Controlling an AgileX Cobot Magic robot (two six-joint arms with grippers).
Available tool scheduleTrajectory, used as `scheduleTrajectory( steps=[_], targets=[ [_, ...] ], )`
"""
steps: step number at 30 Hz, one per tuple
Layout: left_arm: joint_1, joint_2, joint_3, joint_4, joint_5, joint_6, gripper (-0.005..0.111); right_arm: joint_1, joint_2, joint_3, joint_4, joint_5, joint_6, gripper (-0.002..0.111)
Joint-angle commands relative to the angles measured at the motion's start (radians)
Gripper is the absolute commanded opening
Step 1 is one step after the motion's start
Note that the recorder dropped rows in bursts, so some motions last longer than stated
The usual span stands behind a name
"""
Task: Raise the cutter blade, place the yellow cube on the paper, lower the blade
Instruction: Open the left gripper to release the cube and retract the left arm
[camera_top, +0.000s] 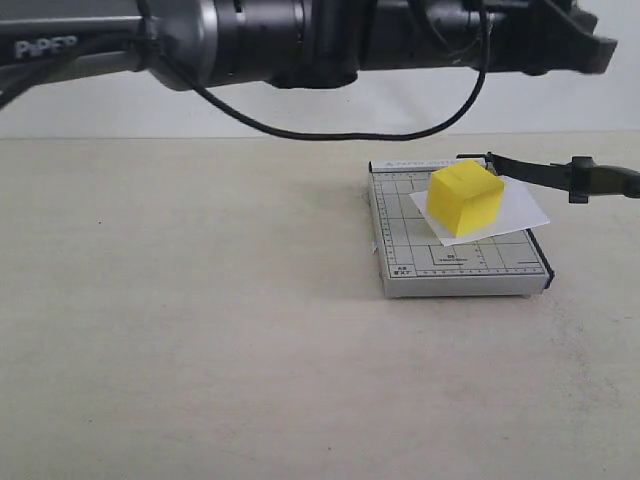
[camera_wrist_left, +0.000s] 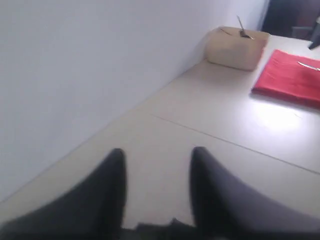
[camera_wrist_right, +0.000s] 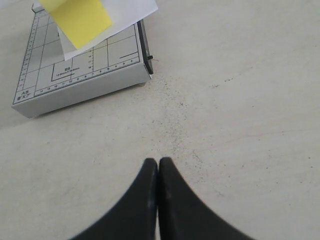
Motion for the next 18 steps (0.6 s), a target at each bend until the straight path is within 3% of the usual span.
scheduleTrajectory(
  steps=[1, 6, 10, 15, 18],
  targets=[
    [-0.001, -0.111, 0.169, 0.226, 0.061, -0.11, 0.006, 0.002, -0.003, -0.006, 0.004, -0.013, -0.011, 0.0],
    [-0.001, -0.237, 0.391, 0.447, 0.061, -0.21, 0.004, 0.002, -0.003, -0.006, 0.002, -0.018, -0.016, 0.0],
    [-0.001, -0.377, 0.588, 0.467, -0.001, -0.205, 0.004, 0.002, -0.003, -0.006, 0.002, -0.018, -0.017, 0.0],
    [0.006, -0.609, 0.845, 0.467, -0.231, -0.146, 0.004, 0.002, -0.003, -0.006, 0.002, -0.024, -0.022, 0.0],
    [0.036, -0.766, 0.973, 0.486, -0.246, -0.055, 0.004, 0.002, -0.003, -0.006, 0.002, -0.026, -0.036, 0.0]
  ],
)
